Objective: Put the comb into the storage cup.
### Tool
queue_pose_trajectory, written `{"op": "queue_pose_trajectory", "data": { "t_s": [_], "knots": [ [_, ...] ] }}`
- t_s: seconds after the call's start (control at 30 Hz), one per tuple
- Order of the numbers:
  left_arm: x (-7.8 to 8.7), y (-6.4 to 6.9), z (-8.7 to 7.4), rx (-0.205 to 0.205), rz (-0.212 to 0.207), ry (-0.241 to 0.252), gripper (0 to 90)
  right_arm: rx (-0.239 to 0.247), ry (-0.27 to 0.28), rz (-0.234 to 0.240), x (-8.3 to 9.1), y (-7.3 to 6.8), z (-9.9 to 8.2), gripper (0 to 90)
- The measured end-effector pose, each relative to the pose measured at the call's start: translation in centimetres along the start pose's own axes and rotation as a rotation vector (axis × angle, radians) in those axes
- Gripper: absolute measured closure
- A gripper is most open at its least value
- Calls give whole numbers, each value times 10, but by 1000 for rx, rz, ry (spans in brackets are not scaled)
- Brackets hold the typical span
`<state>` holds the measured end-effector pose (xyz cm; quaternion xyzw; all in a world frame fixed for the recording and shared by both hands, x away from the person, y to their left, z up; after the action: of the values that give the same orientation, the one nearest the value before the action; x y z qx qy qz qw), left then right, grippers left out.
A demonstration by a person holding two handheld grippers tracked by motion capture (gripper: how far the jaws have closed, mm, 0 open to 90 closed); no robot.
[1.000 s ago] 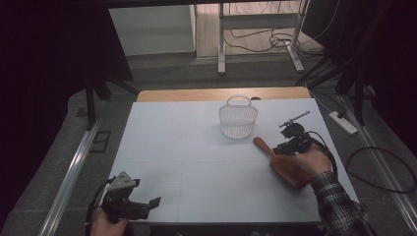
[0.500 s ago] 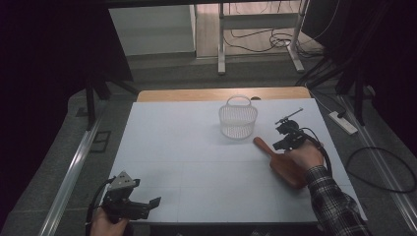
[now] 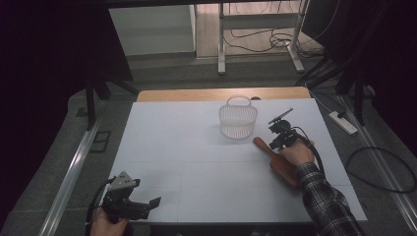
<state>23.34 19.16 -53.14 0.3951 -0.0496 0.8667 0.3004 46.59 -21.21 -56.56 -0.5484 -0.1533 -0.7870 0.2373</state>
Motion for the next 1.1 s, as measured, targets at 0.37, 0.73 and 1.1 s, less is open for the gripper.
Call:
{"op": "queue_pose_trajectory", "data": {
  "t_s": [0.37,0.73,1.1],
  "knots": [
    [-1,1,0,-15,4,-10,37,45,-14,-2,-11,-19,7,895],
    [-1,2,-1,-22,11,-12,39,146,-22,35,-15,-58,8,894],
    [-1,2,-1,-24,11,-13,39,214,-40,88,-16,-89,-2,895]
  ]
}}
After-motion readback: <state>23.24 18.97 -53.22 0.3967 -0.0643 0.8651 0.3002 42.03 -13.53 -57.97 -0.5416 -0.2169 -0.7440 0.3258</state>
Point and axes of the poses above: each handheld gripper's, and its own axes: x roughly backward along the jaws, z roughly out of its top, y roughly to its right, the point moved 9 cm from there along -x, roughly forward along the jaws, and after that the axes turned 1 degree about z, right-handed, at the moved point
